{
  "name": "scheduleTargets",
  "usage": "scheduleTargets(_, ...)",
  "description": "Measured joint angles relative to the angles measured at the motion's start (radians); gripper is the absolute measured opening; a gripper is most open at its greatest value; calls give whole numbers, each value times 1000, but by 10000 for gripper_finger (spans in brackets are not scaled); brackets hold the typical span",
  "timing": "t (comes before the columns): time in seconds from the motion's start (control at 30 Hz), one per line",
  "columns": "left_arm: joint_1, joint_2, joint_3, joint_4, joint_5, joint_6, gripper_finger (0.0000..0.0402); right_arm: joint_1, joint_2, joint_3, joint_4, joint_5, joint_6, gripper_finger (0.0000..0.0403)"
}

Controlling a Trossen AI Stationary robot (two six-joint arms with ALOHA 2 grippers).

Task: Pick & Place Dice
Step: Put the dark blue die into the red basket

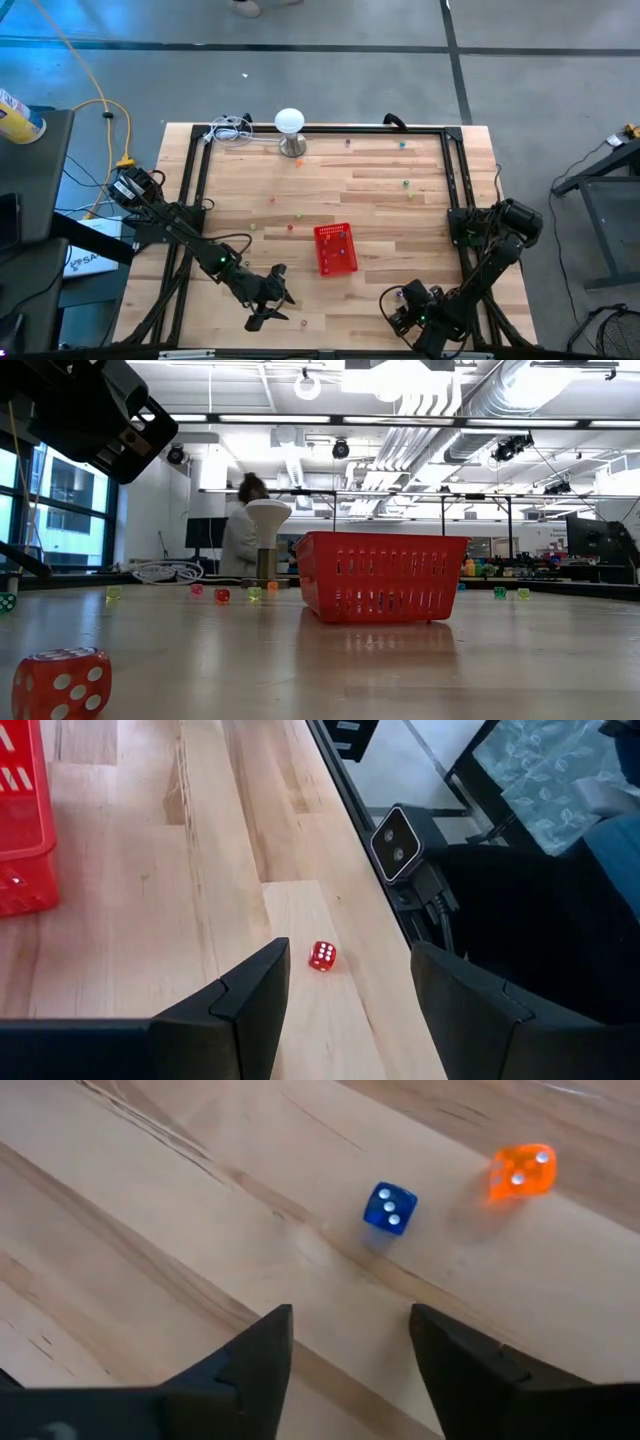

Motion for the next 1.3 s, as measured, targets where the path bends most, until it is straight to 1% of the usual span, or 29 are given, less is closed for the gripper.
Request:
scheduleTargets(0.13,0,0,0,1,0,0,204,-4,0,0,-43,23,3,217)
scheduleTargets(0.3,0,0,0,1,0,0,204,-27,0,-1,-75,26,-1,219)
scheduleTargets(0.47,0,0,0,1,0,0,204,-57,0,-1,-73,68,-59,220)
scheduleTargets(0.67,0,0,0,1,0,1,204,-106,0,-1,-73,58,-123,220)
scheduleTargets(0.77,0,0,0,-2,0,1,204,-119,1,-1,-69,15,-132,218)
scheduleTargets(0.9,0,0,0,-4,0,1,204,-126,1,-1,-62,-51,-132,207)
scheduleTargets(1.1,0,0,0,-13,0,1,204,-122,1,-1,-66,-49,-132,181)
scheduleTargets(1.3,0,0,0,-16,0,1,204,-122,1,-1,-74,-49,-133,143)
